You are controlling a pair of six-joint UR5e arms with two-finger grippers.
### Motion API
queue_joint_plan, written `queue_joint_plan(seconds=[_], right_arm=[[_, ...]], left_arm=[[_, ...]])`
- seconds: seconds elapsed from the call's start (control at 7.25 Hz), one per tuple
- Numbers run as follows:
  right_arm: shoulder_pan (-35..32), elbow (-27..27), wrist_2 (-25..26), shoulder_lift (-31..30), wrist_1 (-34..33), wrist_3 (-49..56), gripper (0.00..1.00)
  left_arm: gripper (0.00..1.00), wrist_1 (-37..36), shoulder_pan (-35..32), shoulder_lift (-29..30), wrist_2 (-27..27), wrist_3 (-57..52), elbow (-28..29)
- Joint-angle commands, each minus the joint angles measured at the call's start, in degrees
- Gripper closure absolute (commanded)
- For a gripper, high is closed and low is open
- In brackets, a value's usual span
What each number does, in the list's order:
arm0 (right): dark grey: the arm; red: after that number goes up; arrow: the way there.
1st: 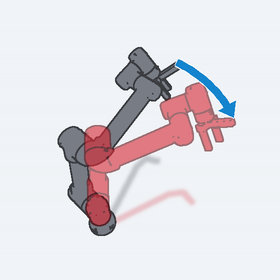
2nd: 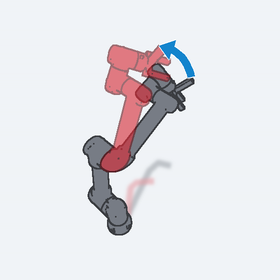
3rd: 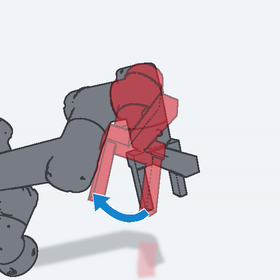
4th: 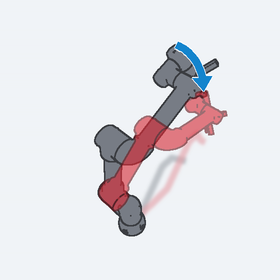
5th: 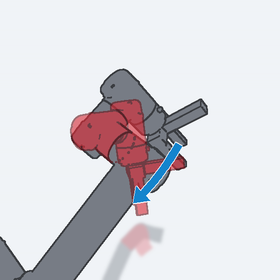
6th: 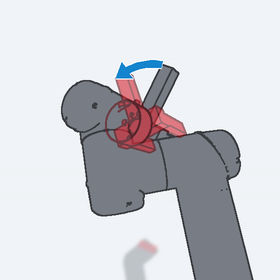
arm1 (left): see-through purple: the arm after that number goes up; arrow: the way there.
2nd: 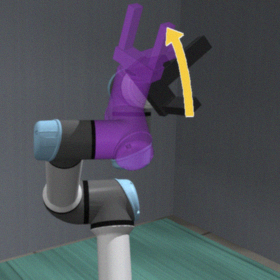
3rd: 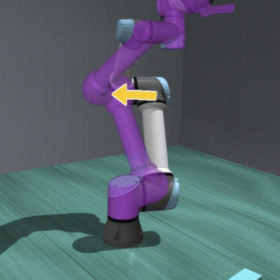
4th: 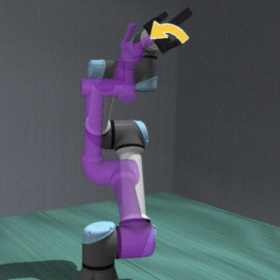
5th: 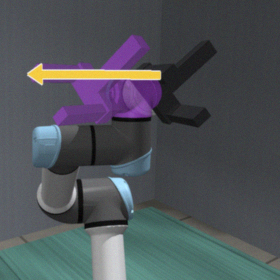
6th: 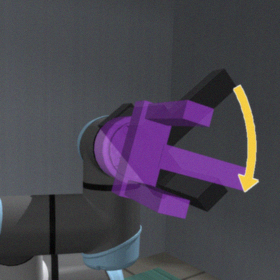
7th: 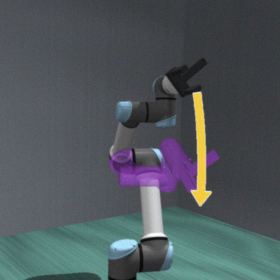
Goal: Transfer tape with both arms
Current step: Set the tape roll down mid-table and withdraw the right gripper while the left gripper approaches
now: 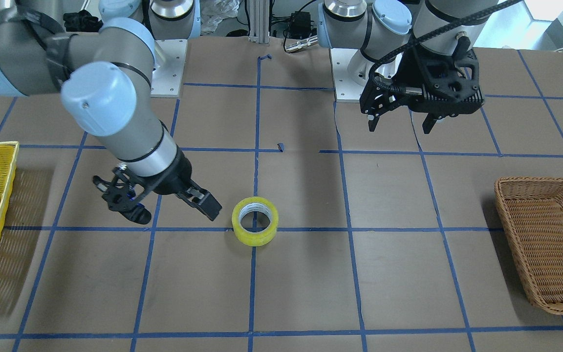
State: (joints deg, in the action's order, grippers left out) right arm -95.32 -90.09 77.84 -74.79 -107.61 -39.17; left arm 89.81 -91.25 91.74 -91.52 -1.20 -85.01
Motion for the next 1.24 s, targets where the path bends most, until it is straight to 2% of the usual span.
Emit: queue_joint_plan(seconds=[0.0,0.14,0.28,0.41,0.55,0.83,1.1], right_arm=[[6.3,0.1,8.2,-7.2,11.2,27.0,0.00],[8.1,0.4,10.9,-9.6,12.1,34.1,0.00],[8.1,0.8,11.2,-11.8,15.7,34.2,0.00],[7.9,0.7,10.9,-12.7,18.3,34.7,0.00],[7.9,1.1,10.7,-13.4,18.5,34.9,0.00],[7.6,-0.7,11.1,-14.5,18.5,35.1,0.00],[7.7,-0.4,11.3,-14.1,18.4,35.1,0.00]], left_arm=[[0.00,-2.9,-1.8,2.1,1.1,0.7,1.7],[0.00,-4.0,-1.9,5.2,8.0,4.3,1.4],[0.00,-5.9,-3.3,8.3,9.2,5.6,-0.1],[0.00,-15.1,-7.8,11.8,9.0,7.4,-2.3],[0.00,-21.9,-9.5,15.6,8.8,10.4,-4.6],[0.00,-27.2,-11.8,21.4,8.5,12.3,-6.6],[0.00,-34.6,-15.8,25.6,4.0,17.3,-8.7]])
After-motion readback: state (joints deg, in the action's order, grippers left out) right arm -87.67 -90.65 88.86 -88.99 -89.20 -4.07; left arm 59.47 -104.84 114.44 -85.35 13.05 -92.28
